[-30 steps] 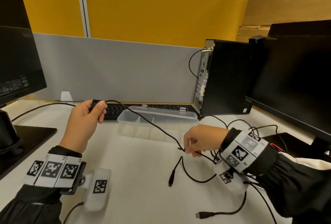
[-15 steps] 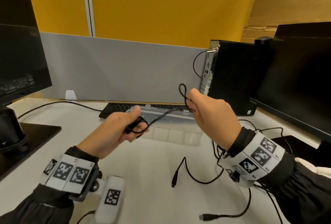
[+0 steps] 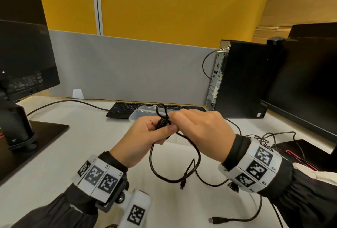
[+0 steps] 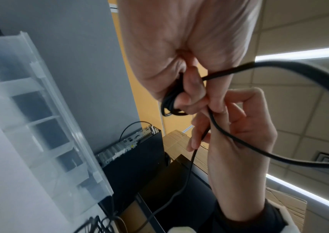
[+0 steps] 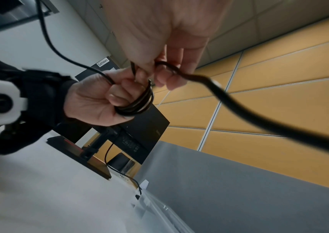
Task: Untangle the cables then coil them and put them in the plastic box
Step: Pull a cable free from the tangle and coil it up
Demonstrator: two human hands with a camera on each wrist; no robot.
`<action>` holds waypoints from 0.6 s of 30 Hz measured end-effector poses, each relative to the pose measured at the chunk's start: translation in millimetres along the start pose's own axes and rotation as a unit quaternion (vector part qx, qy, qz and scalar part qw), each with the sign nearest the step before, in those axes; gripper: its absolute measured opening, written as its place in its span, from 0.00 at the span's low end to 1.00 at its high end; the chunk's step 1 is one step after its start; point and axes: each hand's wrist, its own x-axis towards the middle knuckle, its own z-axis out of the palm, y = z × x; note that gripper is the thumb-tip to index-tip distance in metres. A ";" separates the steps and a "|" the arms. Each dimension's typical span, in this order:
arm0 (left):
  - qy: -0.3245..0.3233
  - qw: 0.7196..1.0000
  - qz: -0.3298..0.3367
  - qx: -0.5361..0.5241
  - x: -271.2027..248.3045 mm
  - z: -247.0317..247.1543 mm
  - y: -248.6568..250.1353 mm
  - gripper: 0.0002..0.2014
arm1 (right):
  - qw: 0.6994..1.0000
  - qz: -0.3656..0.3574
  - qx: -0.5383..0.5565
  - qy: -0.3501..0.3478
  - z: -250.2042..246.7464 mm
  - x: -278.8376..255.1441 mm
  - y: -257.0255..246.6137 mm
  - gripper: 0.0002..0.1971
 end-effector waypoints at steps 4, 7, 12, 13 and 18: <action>0.065 0.994 0.039 0.077 3.0 -11.6 2.0 0.10 | 0.998 0.060 -0.004 -0.025 -2.4 -1.3 3.9 0.06; 0.172 0.972 0.068 0.143 10.0 -36.8 -3.8 0.12 | 0.966 0.172 0.182 -0.061 -18.4 -3.5 15.2 0.08; 0.140 0.938 0.085 0.305 11.2 -36.7 -5.9 0.11 | 0.855 0.263 0.346 -0.282 -36.3 -11.4 46.8 0.10; 0.113 0.936 0.072 0.325 9.8 -33.1 -7.9 0.13 | 0.851 0.262 0.328 -0.317 -36.3 -13.7 55.0 0.10; 0.154 0.931 0.049 0.328 10.5 -47.3 -14.9 0.20 | 0.843 0.301 0.140 -0.422 -34.6 -49.0 126.2 0.15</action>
